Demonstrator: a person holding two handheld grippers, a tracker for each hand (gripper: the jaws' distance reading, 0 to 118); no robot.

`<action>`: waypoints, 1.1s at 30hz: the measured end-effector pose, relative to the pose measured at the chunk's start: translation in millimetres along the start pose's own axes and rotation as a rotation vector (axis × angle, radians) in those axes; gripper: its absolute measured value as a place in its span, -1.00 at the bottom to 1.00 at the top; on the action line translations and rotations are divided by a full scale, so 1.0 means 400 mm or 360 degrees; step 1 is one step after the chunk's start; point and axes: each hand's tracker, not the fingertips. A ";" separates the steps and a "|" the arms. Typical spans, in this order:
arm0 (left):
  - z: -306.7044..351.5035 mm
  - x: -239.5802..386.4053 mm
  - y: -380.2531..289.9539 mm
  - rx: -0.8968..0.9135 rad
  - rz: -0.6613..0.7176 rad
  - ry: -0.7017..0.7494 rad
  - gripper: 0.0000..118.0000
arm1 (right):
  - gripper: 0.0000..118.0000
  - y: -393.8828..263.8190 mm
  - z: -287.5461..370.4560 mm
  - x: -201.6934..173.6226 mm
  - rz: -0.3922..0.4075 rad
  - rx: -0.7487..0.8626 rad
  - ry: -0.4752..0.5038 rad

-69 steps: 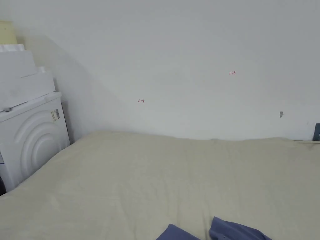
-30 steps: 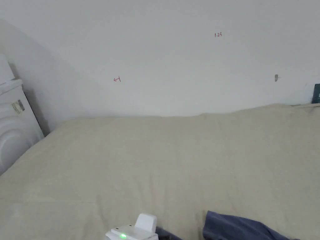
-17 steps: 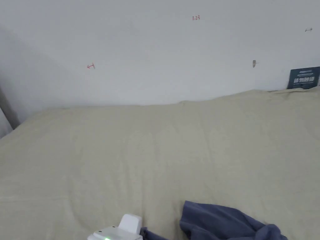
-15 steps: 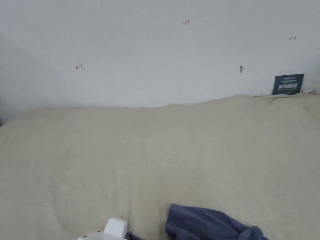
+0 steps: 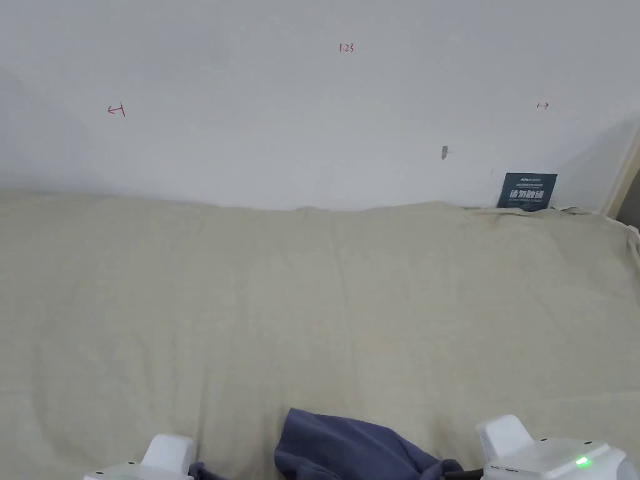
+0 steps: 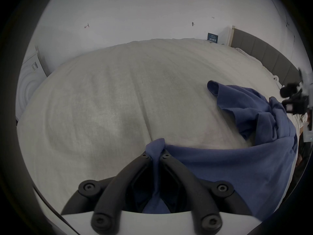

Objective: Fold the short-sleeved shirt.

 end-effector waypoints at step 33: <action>0.310 -0.053 -0.049 0.0466 0.0177 -0.0098 -0.93 | -0.93 -0.062 0.202 0.030 -0.0495 0.0541 0.0272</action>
